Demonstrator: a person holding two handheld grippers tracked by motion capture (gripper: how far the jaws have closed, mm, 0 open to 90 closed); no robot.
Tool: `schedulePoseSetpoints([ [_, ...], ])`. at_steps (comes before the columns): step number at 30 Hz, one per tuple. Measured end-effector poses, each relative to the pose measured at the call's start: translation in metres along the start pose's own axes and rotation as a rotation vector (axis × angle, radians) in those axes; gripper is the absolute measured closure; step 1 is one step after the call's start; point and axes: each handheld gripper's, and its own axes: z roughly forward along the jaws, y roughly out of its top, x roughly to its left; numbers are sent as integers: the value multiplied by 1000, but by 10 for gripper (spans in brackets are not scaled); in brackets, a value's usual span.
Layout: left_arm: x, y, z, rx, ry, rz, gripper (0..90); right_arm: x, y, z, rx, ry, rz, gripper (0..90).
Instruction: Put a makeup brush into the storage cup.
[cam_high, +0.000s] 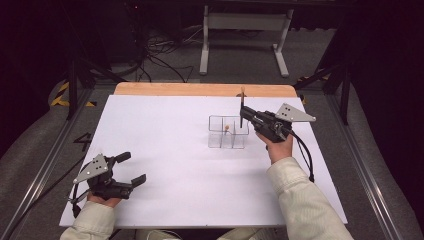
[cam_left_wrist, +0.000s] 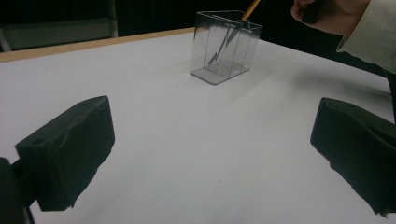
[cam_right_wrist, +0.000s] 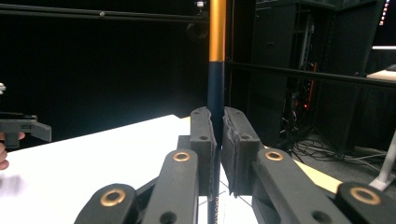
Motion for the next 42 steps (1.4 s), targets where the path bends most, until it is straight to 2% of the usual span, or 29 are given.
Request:
schedulePoseSetpoints([
  [26,0,0,0,2,-11,-3,4,-3,-1,28,27,-17,-5,832],
  [34,0,0,1,2,-11,0,5,-7,-9,33,45,-20,29,832],
  [42,0,0,0,2,-15,-4,5,-6,-17,37,69,-16,36,831],
])
